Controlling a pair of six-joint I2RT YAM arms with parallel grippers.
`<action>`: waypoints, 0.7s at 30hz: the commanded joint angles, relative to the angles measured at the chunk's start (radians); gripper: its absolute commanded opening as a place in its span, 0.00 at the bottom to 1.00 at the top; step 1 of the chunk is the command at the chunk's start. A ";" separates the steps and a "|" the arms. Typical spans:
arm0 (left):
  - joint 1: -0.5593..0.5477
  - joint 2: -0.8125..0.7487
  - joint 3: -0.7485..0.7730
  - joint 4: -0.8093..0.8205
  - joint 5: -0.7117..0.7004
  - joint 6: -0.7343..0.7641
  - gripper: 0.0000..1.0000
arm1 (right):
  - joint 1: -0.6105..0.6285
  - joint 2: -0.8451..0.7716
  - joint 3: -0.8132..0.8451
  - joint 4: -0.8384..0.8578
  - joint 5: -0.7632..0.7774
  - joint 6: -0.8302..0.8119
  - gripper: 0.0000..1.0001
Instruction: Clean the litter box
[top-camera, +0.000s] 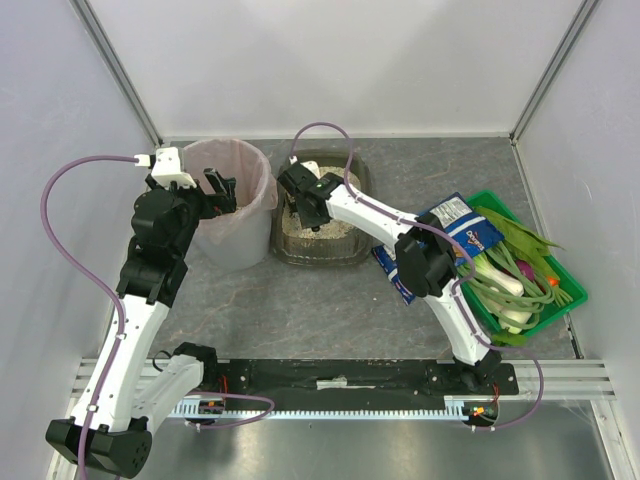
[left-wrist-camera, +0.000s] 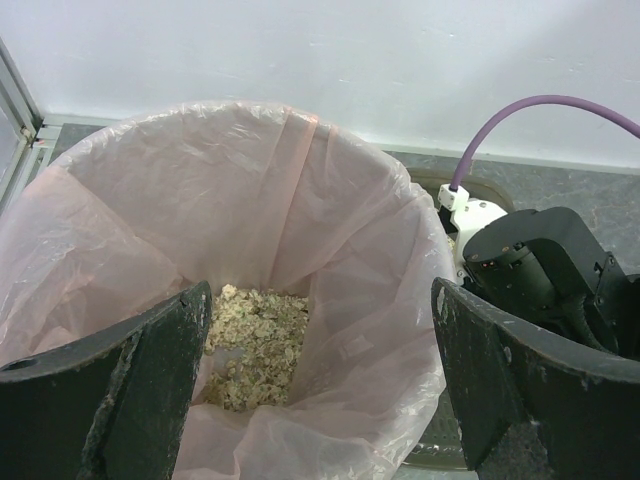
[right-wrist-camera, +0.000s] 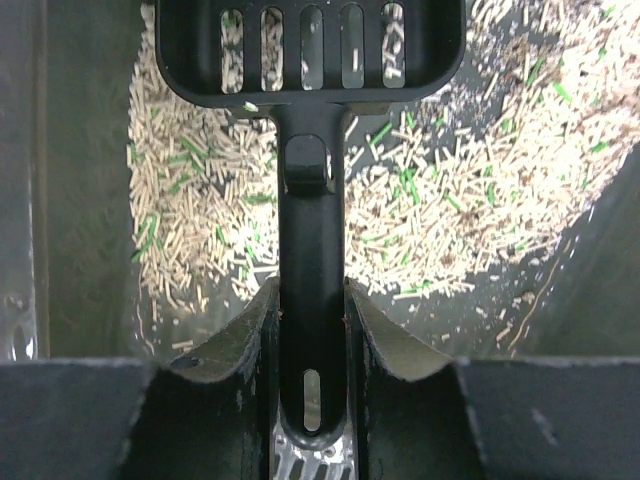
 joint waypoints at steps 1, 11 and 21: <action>-0.004 -0.010 0.003 0.049 -0.003 0.018 0.96 | -0.009 0.016 0.009 0.152 0.097 0.014 0.00; -0.004 -0.001 0.002 0.050 0.005 0.017 0.96 | -0.006 -0.047 -0.190 0.407 0.144 -0.051 0.00; -0.002 0.010 0.003 0.049 0.017 0.011 0.96 | -0.004 -0.168 -0.457 0.669 0.166 -0.141 0.00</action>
